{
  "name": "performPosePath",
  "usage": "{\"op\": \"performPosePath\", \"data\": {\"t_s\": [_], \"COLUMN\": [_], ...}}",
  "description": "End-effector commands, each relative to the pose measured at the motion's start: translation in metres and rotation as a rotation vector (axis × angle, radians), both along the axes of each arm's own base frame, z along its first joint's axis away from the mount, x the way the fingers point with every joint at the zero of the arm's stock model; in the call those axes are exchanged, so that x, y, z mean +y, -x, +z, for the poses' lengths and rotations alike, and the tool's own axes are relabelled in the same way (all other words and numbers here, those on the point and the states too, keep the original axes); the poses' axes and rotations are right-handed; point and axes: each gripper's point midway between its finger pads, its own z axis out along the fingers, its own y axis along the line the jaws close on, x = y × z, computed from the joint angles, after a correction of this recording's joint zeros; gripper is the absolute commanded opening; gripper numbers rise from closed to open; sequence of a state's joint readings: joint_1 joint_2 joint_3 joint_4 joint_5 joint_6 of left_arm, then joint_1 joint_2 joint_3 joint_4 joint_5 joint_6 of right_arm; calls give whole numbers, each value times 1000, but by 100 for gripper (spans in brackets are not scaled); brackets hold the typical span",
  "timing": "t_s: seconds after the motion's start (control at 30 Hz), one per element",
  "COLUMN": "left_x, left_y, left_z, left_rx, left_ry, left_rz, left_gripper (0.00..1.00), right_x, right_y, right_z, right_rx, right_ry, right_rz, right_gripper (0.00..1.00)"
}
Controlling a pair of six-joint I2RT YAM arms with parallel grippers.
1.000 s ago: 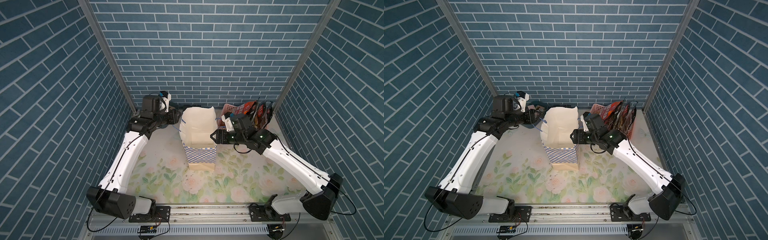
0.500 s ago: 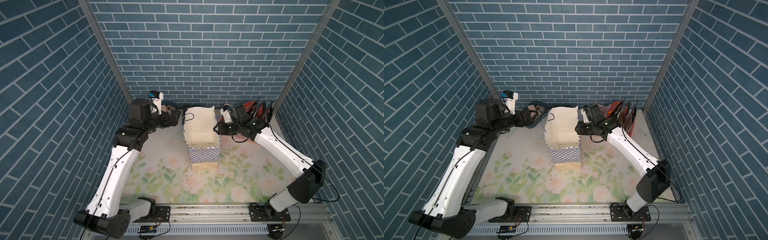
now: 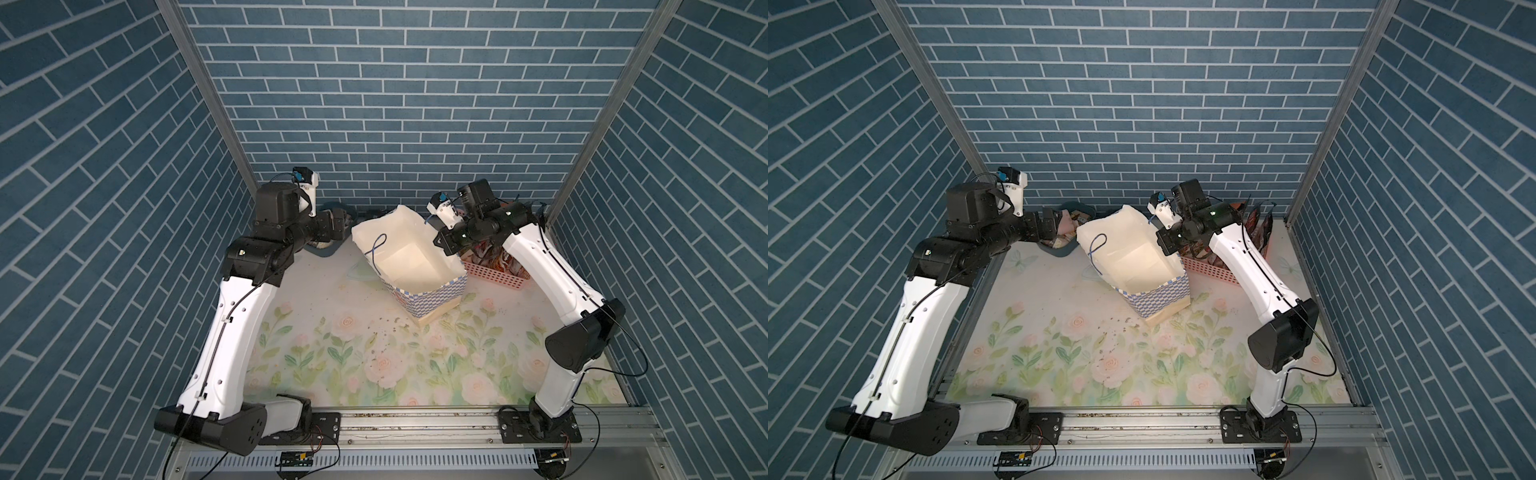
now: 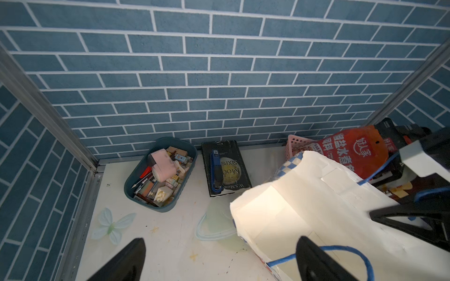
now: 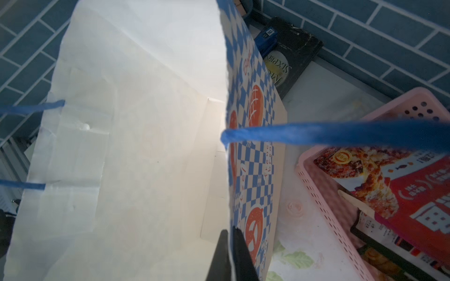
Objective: Place the condiment packets inside the bag
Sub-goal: Adjust the paper bag at the center of the board.
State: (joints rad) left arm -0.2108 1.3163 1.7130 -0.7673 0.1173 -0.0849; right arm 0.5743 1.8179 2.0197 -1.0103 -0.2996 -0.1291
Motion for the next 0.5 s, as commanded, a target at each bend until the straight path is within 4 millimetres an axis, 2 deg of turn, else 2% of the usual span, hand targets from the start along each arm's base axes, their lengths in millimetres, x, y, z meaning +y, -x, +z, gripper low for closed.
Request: {"op": "performPosePath", "data": {"t_s": [0.0, 0.17, 0.33, 0.43, 0.47], "left_x": [-17, -30, -31, -35, -38], "left_y": [6, 13, 17, 17, 18], "left_z": [-17, -39, -55, -64, -67], "left_rx": [71, 158, 186, 206, 213], "left_ry": [-26, -19, -82, -93, -90], "left_rz": [-132, -218, -273, -309, -327], "left_gripper": [100, 100, 100, 100, 100], "right_x": [14, 23, 15, 12, 13], "right_y": [33, 52, 44, 39, 38], "right_z": [-2, 0, 13, 9, 5], "right_rx": [21, 89, 94, 98, 107], "right_ry": [-31, -138, -230, -225, -224], "right_rz": [301, 486, 517, 505, 503], "right_gripper": [0, 4, 8, 10, 15]}}
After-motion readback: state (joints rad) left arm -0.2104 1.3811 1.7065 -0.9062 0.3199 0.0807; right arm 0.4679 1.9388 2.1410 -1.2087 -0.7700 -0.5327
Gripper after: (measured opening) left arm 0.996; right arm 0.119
